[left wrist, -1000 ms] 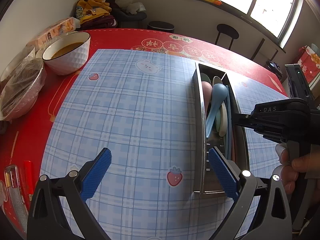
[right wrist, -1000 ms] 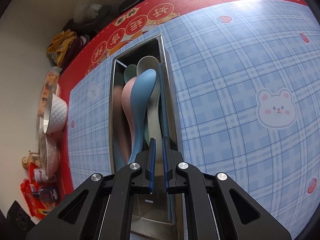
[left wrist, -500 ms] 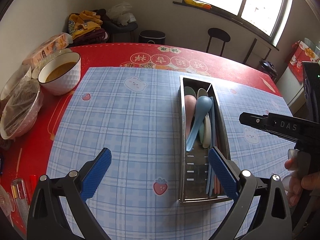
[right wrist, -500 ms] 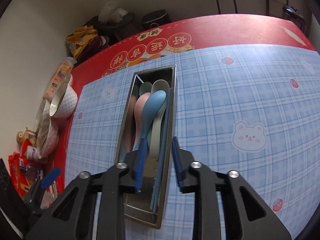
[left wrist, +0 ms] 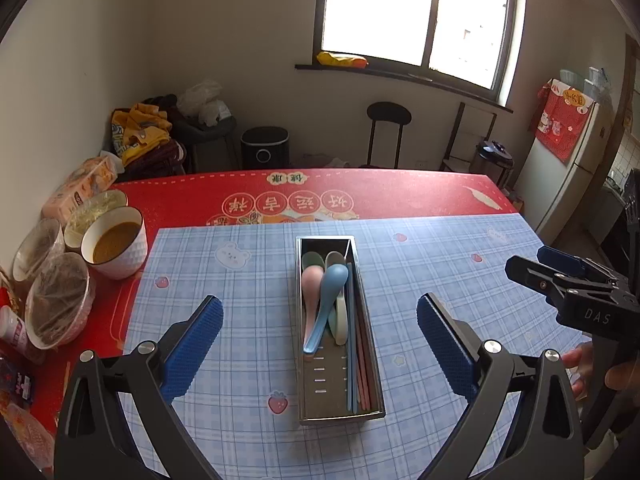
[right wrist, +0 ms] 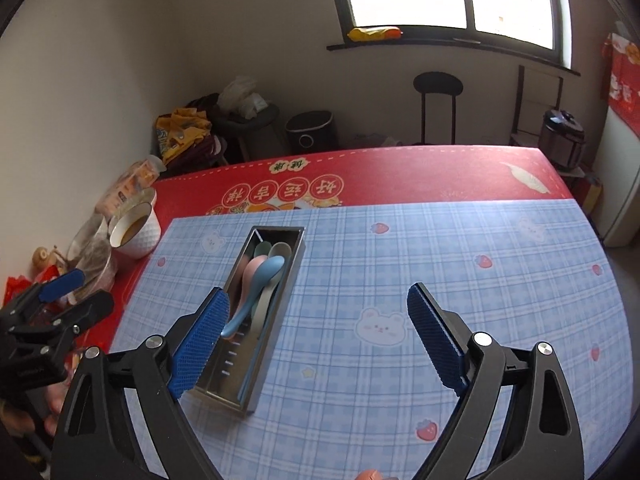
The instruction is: Organize utensils
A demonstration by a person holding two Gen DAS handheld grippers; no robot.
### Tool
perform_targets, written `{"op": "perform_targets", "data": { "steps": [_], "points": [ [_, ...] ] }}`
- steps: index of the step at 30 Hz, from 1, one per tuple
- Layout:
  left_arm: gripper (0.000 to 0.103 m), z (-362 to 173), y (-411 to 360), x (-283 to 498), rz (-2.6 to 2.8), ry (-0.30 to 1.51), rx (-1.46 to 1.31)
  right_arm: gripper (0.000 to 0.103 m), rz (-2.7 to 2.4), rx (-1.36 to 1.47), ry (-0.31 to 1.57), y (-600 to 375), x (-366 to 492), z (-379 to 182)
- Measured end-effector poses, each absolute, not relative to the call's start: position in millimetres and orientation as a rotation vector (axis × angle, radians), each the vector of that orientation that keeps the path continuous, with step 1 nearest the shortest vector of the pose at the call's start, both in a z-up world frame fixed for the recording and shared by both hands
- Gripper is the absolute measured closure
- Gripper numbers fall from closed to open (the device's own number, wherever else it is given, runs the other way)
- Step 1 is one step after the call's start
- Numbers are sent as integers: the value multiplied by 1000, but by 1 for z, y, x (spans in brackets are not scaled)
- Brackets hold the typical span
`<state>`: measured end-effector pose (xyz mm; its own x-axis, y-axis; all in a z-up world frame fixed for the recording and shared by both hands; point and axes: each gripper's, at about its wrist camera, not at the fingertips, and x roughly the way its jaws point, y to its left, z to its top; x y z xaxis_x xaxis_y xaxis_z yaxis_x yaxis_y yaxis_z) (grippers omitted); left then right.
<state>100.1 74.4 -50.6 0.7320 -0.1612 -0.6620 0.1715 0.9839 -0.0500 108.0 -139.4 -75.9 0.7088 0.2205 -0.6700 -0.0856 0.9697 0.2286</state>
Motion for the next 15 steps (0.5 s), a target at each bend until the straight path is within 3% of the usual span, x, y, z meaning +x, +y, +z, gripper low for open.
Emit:
{"op": "perform_targets", "data": {
  "steps": [8,15],
  "points": [
    [6,4,47,60,-213,587,84,15,151,179,611,-156,46,-27],
    [6,17,41,37,-207,528,95,15,67,166,546,-169,20,-19]
  ]
}}
